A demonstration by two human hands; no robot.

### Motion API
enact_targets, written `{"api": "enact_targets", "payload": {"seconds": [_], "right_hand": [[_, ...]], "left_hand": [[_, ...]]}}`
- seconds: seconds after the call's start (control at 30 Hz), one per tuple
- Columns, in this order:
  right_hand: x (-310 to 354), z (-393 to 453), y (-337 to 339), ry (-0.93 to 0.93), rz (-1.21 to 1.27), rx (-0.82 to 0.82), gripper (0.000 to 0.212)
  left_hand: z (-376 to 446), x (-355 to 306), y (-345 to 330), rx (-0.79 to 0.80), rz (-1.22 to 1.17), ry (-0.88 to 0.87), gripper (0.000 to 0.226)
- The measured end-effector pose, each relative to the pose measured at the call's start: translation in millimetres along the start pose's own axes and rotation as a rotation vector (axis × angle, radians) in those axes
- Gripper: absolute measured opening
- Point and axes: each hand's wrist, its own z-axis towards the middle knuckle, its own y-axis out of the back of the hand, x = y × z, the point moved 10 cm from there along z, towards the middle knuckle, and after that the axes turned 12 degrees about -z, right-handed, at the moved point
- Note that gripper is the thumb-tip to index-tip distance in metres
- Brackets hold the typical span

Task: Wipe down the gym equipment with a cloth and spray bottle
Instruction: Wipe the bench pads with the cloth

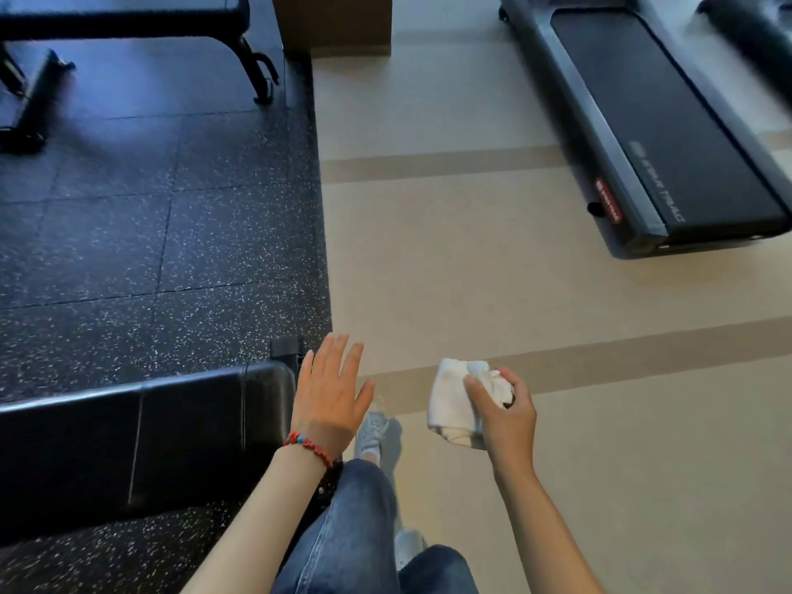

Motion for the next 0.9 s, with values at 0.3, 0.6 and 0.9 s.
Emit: {"api": "enact_targets", "payload": {"seconds": [0.3, 0.6, 0.9], "right_hand": [[123.9, 117.2, -76.1, 0.042, 0.027, 0.023, 0.043], [252.7, 215.9, -154.3, 0.105, 0.002, 0.083, 0.038], [383.9, 347.7, -221.3, 0.187, -0.003, 0.145, 0.048]], "left_hand": [[164.5, 47.2, 41.5, -0.064, -0.034, -0.019, 0.05], [308.5, 89.8, 108.7, -0.156, -0.009, 0.05, 0.052], [476.7, 117.5, 151.2, -0.25, -0.012, 0.109, 0.052]]}}
